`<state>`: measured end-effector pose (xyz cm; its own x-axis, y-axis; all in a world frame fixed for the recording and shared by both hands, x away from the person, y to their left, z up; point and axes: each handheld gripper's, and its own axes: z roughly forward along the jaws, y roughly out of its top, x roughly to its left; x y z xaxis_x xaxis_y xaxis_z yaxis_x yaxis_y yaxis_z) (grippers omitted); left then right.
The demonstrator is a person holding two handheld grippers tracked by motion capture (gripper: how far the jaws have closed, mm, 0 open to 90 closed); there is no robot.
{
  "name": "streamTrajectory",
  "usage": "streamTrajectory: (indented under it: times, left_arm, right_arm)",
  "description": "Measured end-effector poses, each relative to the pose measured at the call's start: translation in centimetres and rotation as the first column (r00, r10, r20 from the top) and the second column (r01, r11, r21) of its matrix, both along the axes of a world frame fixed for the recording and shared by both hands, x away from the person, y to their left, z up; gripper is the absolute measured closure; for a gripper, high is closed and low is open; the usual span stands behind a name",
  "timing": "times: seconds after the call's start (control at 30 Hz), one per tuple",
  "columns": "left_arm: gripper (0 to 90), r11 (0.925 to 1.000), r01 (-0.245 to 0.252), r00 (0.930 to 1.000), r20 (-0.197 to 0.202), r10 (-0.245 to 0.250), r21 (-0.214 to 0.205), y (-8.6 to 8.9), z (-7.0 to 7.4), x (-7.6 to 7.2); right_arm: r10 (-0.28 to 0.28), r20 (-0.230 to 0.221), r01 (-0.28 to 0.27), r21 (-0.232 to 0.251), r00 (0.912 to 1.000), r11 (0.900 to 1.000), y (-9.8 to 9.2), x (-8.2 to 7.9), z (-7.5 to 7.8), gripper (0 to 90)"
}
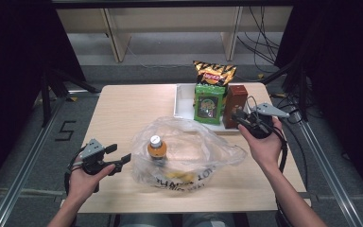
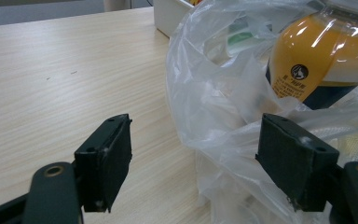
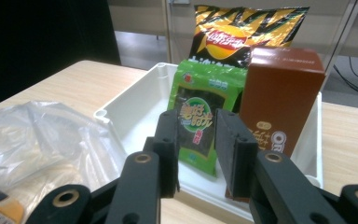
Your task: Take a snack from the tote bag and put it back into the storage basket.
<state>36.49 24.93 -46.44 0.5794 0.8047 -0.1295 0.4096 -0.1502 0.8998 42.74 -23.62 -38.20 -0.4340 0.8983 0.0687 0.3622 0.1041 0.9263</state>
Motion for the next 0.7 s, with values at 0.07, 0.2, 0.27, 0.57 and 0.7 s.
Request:
streamTrajectory:
  times: [0.07, 0.2, 0.27, 0.57, 0.7]
  left_arm:
    - [25.5, 1.0, 0.005, 1.0, 0.007, -0.005, -0.005, -0.08, 0.09, -0.05]
    - [25.3, 0.9998, 0.007, 0.9999, 0.009, -0.007, -0.019, -0.2, 0.1, -0.08]
    - [25.2, 0.9999, 0.013, 0.9998, 0.016, -0.013, -0.01, -0.14, 0.21, -0.11]
    - [25.1, 0.9998, 0.009, 0.9997, 0.025, -0.009, -0.017, -0.18, 0.34, -0.2]
    - [25.0, 0.9997, 0.023, 0.999, 0.04, -0.022, -0.013, -0.2, 0.46, -0.26]
  right_arm:
    - [0.006, 0.006, -0.006, 0.008, 1.0, 0.9999, 0.06, -0.12, -0.25, 71.0]
    - [-0.006, -0.03, 0.007, 0.017, 0.9995, 0.9998, 0.27, -0.42, -0.7, 69.9]
    - [0.014, -0.017, -0.014, 0.004, 0.9998, 0.9999, 0.2, -0.29, -0.91, 69.2]
    - [0.001, -0.034, -0.001, 0.021, 0.9994, 0.9998, 0.14, -0.73, -0.9, 68.7]
    - [0.0, -0.027, 0.001, 0.026, 0.9996, 0.9997, -0.15, -0.87, -0.9, 67.9]
